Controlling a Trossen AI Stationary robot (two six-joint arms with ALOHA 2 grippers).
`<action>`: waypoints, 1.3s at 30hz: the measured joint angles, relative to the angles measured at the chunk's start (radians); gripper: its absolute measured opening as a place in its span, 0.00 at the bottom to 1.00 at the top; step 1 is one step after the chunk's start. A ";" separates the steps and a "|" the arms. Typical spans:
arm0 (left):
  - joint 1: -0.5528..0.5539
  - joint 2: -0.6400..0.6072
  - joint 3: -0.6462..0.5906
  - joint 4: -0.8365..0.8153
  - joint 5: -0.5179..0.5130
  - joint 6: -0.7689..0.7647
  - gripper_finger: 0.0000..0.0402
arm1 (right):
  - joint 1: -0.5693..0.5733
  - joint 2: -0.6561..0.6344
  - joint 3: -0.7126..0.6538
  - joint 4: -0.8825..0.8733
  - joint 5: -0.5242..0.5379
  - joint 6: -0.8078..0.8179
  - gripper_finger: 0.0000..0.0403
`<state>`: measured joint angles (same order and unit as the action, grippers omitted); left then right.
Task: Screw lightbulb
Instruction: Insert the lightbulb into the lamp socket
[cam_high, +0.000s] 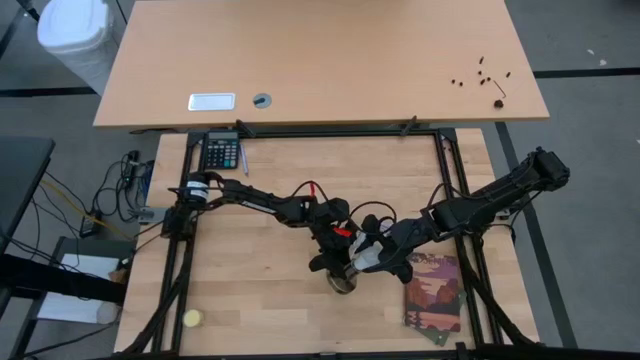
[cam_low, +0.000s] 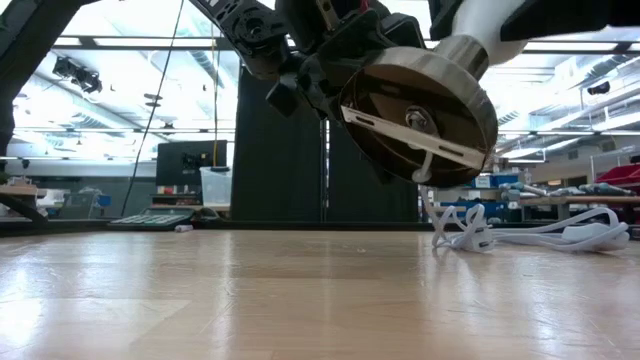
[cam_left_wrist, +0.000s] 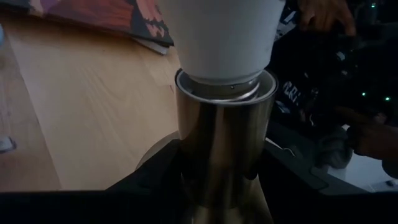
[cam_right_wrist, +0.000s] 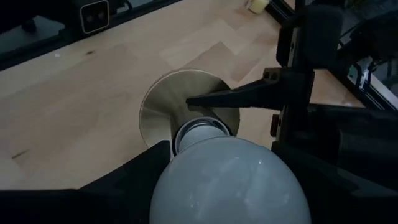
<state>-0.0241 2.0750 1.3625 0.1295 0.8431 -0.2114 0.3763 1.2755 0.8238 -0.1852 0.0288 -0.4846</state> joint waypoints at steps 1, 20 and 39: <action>0.000 0.000 0.000 -0.003 -0.001 0.000 0.47 | 0.000 0.000 -0.013 0.017 0.004 0.009 0.69; 0.004 0.000 0.002 -0.044 -0.140 -0.005 0.47 | -0.022 0.000 -0.023 -0.004 0.031 0.493 0.69; -0.043 0.000 -0.041 0.079 -0.467 0.103 0.47 | -0.038 0.000 0.003 -0.204 0.065 0.672 0.69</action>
<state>-0.0673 2.0750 1.3214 0.2087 0.3764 -0.1087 0.3382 1.2755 0.8269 -0.3889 0.0935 0.1874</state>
